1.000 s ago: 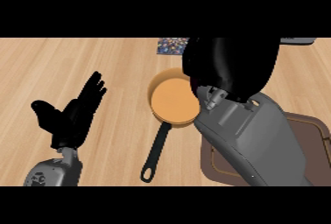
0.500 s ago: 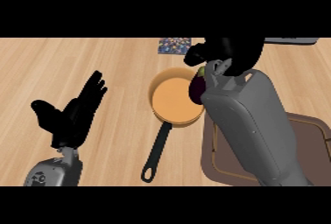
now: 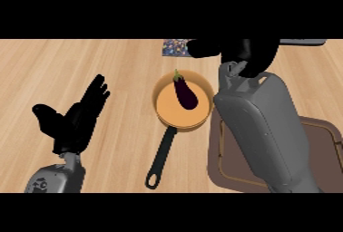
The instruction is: Pick the eggplant from the tray and place it in the pot
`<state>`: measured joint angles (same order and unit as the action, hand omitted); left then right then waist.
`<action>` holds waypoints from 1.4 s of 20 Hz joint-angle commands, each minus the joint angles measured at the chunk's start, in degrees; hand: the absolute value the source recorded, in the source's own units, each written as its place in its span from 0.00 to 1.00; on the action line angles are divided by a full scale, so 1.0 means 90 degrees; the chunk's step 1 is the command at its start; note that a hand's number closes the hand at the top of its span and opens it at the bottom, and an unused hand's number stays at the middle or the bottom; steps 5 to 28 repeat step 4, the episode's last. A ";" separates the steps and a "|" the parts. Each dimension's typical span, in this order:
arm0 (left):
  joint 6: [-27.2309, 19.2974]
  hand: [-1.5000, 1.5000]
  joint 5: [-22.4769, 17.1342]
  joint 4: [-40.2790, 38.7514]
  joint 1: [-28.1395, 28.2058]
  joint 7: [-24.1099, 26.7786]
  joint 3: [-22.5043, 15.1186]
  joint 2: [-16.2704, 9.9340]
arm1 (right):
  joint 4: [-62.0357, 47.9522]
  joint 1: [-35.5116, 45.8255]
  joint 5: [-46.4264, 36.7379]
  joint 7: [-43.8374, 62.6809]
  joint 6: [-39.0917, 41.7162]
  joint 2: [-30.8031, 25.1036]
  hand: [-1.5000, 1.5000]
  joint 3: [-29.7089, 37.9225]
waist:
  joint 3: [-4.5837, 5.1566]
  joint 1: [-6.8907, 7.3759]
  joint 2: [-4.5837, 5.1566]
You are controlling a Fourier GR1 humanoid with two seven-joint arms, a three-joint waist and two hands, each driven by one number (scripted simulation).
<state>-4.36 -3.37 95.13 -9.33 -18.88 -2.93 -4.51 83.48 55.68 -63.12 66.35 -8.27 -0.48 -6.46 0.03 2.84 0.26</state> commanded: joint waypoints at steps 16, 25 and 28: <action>-0.0077 0.50 0.0043 -0.0064 -0.0057 0.0064 0.0143 -0.0052 | 0.0381 0.0183 -0.1133 0.1274 -0.1694 0.0051 0.00 0.0209 | 0.0003 -0.0192 -0.0043; -0.0077 0.50 0.0043 -0.0064 -0.0057 0.0064 0.0143 -0.0052 | 0.0381 0.0183 -0.1133 0.1274 -0.1694 0.0051 0.00 0.0209 | 0.0003 -0.0192 -0.0043; -0.0077 0.50 0.0043 -0.0064 -0.0057 0.0064 0.0143 -0.0052 | 0.0381 0.0183 -0.1133 0.1274 -0.1694 0.0051 0.00 0.0209 | 0.0003 -0.0192 -0.0043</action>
